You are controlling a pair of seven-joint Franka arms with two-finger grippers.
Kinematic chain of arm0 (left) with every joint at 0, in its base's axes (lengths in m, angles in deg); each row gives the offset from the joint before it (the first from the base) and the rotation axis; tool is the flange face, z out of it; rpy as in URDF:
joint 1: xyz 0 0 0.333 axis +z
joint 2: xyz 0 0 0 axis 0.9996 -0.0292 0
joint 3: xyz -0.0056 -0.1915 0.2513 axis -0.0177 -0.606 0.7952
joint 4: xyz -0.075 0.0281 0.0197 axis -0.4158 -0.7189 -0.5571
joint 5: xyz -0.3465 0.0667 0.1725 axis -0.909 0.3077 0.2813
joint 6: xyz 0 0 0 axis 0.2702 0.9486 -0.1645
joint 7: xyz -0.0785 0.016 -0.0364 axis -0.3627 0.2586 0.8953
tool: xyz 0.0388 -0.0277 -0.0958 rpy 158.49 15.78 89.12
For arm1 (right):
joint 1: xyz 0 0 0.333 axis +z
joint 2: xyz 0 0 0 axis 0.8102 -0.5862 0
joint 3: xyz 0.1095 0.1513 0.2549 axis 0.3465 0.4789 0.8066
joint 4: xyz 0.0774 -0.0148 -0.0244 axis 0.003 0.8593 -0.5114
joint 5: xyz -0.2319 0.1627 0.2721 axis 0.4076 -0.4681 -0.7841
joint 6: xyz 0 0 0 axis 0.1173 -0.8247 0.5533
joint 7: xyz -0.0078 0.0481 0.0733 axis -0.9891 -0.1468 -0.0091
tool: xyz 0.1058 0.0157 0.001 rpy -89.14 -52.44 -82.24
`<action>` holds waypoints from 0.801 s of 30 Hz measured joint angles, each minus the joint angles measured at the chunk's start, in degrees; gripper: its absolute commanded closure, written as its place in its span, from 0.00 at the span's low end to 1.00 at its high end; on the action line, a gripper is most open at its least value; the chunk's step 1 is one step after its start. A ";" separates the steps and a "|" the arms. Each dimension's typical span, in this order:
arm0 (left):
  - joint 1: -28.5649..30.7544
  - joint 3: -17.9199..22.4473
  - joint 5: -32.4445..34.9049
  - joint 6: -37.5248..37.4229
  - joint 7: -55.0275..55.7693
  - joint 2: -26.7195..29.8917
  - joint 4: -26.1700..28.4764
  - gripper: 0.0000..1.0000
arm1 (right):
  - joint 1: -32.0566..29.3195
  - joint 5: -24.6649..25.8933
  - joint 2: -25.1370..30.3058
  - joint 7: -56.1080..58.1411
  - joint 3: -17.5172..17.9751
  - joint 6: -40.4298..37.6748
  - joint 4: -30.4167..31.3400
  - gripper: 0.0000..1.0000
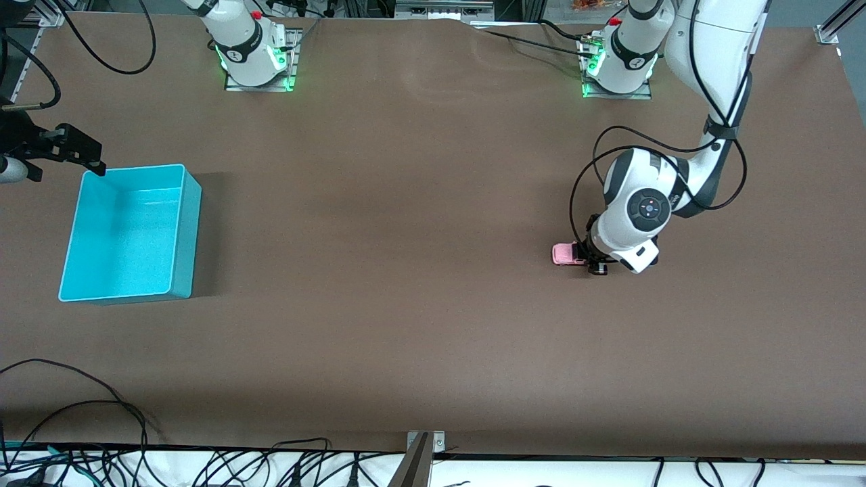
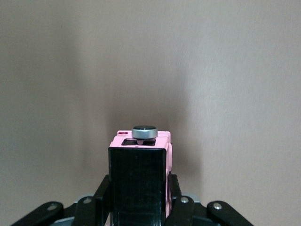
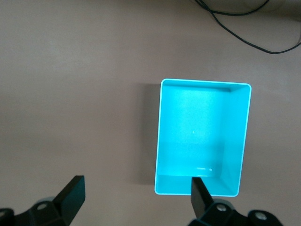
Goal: Wind and store pink jeep toy
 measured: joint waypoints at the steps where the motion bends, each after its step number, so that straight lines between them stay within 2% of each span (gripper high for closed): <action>1: 0.60 0.02 0.00 -0.09 -0.61 0.02 0.00 1.00 | 0.00 0.00 0.00 0.00 0.00 0.00 0.00 0.00; 20: 14.38 0.53 0.20 0.31 -16.09 -0.07 0.03 1.00 | 0.01 0.00 0.00 0.00 0.03 -0.01 0.00 0.00; 24: 16.76 0.57 2.27 0.97 -17.32 -0.16 0.03 1.00 | 0.01 0.00 0.00 0.00 0.03 -0.02 0.00 0.00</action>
